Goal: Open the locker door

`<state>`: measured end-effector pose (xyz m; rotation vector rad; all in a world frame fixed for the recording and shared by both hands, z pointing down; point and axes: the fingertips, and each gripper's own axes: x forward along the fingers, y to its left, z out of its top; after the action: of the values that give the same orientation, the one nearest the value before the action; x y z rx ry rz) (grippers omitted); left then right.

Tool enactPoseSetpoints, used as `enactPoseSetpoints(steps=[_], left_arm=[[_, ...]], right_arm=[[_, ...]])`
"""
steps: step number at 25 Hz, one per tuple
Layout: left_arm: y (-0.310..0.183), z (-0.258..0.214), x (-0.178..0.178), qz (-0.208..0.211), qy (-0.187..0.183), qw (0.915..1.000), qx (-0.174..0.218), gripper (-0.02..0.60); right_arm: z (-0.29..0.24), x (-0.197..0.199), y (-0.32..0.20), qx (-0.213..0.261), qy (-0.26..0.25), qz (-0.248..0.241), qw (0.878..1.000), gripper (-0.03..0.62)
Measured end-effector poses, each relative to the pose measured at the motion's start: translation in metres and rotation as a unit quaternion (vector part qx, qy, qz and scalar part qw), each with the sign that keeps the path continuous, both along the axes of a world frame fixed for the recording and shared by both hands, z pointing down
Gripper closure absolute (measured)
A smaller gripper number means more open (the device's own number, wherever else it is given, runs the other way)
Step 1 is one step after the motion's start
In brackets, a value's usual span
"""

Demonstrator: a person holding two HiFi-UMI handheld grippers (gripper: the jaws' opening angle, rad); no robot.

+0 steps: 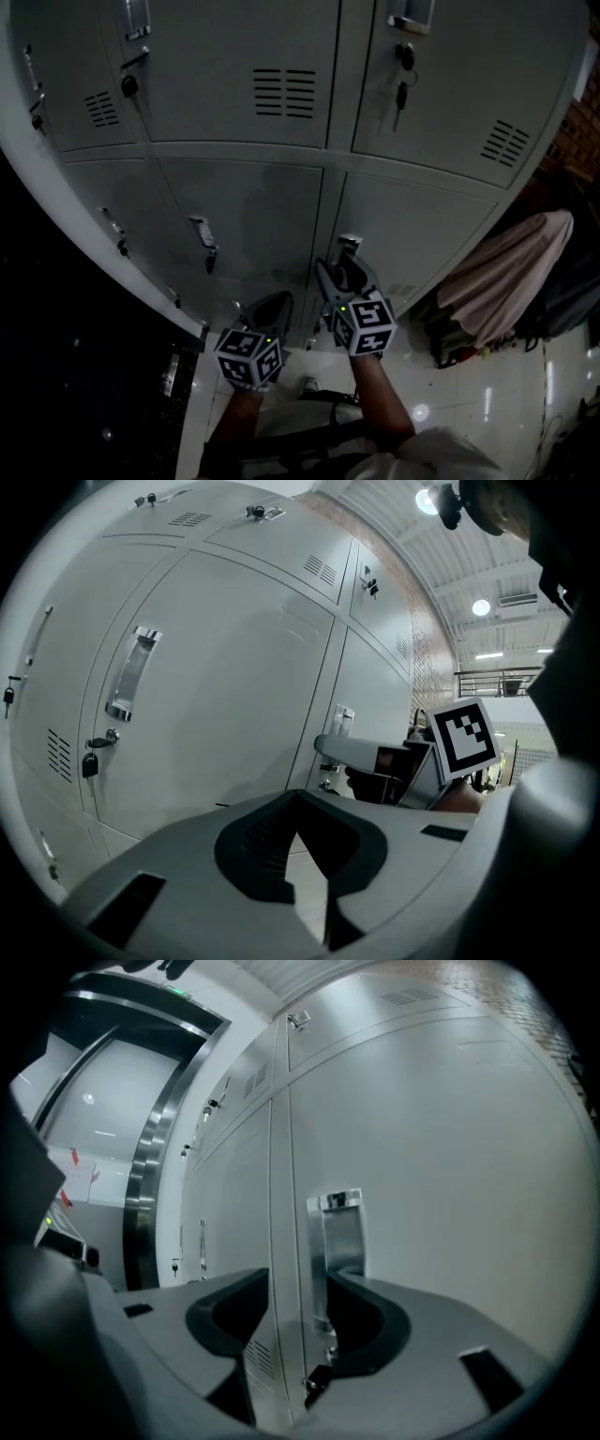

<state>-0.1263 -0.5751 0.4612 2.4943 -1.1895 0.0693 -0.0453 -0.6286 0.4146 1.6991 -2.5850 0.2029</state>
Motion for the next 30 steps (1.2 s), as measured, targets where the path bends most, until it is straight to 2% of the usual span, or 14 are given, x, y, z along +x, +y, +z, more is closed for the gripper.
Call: enactPoseSetpoints(steps=[3, 20, 30], left_arm=[[0.001, 0.003, -0.001, -0.001, 0.0, 1.0, -0.004, 0.589], [0.043, 0.0, -0.008, 0.004, -0.008, 1.0, 0.002, 0.589], [0.071, 0.002, -0.007, 0.018, -0.017, 0.9997, 0.0, 0.589]], right_arm=[[-0.001, -0.001, 0.001, -0.003, 0.011, 0.007, 1.0, 0.399], [-0.004, -0.004, 0.046, 0.004, 0.019, 0.032, 0.999, 0.404], [-0.005, 0.003, 0.076, 0.006, 0.026, 0.06, 0.998, 0.448]])
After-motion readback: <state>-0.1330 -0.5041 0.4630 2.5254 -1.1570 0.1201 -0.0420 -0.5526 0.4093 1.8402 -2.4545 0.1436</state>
